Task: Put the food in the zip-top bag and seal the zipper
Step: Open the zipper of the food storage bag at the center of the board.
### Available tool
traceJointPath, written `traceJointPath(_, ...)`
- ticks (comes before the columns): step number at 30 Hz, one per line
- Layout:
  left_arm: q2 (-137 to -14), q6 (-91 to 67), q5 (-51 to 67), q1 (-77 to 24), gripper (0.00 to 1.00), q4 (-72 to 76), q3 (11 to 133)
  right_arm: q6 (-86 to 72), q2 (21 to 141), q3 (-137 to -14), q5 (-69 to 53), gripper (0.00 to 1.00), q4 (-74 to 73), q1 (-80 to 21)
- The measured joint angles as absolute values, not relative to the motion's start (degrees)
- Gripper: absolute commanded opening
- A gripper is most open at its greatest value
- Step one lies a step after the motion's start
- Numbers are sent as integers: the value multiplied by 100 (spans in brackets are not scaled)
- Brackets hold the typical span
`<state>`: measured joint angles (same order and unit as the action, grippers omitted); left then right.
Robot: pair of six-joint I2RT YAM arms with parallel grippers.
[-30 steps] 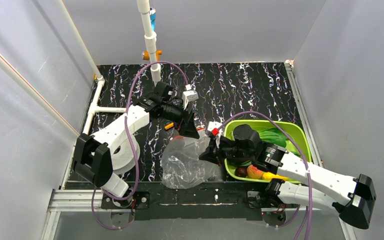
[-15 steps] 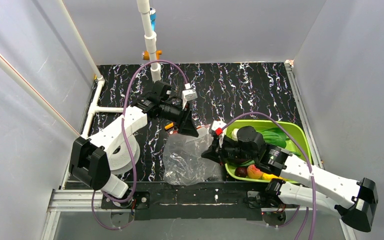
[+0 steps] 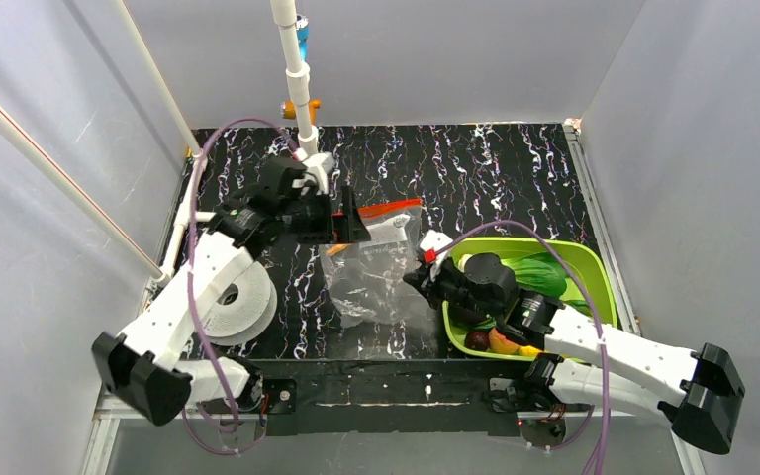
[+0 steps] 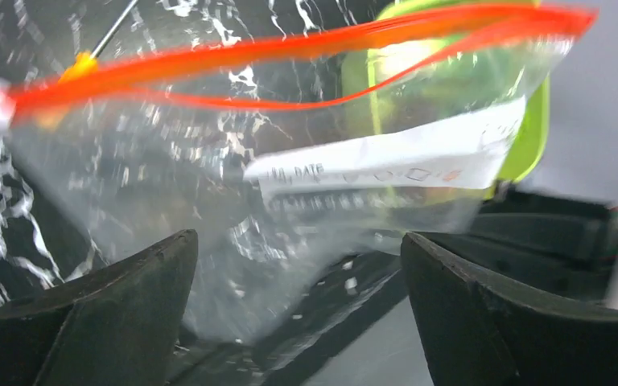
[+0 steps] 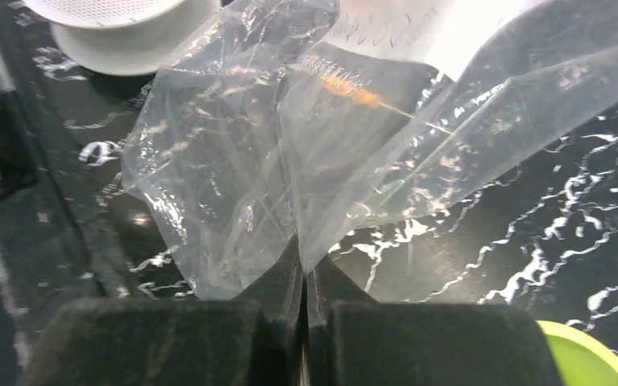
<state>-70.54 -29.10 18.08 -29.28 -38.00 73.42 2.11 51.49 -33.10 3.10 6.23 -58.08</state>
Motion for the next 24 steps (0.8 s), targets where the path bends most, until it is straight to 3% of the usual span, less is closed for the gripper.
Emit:
traceJointPath(9,-6245,-6134,1306,-2452,95,-5115,7853,2428,6041,-3163,1059,1,2140,-5828)
traceJointPath(15,-5656,-8332,1891,-2225,93,-4702,7059,3321,6110,-3236,1243,1,2489,-5946)
traceJointPath(18,-5850,-9191,2034,-2190,93,-4698,6982,3562,6110,-3247,1321,1,2547,-6138)
traceJointPath(24,-6242,-9944,1995,-2160,85,-4572,7087,3803,6112,-3247,1469,1,2550,-6556)
